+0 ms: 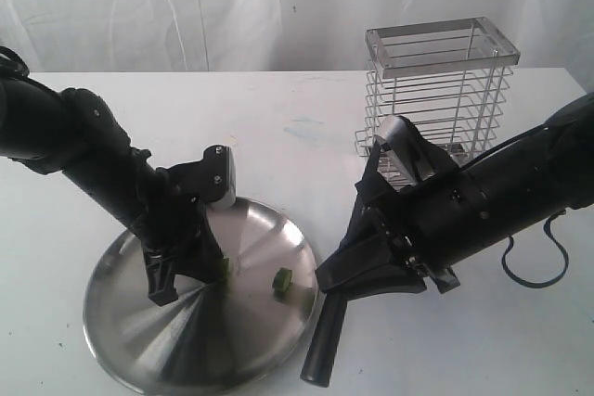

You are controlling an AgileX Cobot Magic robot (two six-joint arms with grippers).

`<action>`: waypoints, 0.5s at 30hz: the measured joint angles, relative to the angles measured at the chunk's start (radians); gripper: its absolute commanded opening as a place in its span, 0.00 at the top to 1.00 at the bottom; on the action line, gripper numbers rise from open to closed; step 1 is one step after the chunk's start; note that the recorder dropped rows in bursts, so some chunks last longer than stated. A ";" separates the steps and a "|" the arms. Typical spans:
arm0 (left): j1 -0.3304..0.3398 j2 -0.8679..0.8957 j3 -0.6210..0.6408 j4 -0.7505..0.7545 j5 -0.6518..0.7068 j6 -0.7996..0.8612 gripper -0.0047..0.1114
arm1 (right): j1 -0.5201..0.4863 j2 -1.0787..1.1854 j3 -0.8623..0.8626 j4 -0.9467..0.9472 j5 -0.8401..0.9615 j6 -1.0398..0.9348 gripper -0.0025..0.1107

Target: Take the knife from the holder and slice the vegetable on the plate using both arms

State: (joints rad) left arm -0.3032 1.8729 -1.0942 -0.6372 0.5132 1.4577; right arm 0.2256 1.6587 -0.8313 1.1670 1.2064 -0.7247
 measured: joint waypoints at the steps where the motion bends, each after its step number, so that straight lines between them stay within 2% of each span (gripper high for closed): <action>1: 0.000 0.000 0.000 0.000 0.001 -0.011 0.74 | 0.000 0.000 0.000 0.000 0.000 0.000 0.98; 5: 0.000 0.000 0.000 0.000 0.002 -0.033 0.57 | 0.000 0.000 0.000 0.000 0.000 0.000 0.98; 8: 0.000 0.000 0.000 0.003 0.021 -0.037 0.49 | 0.000 0.000 0.000 0.004 0.000 0.000 0.98; 15: 0.000 0.000 0.000 0.006 0.037 -0.039 0.44 | 0.000 0.000 0.000 0.004 0.000 0.000 0.98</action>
State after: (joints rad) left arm -0.3032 1.8729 -1.0942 -0.6314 0.5500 1.4184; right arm 0.2256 1.6587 -0.8313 1.1706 1.2064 -0.7247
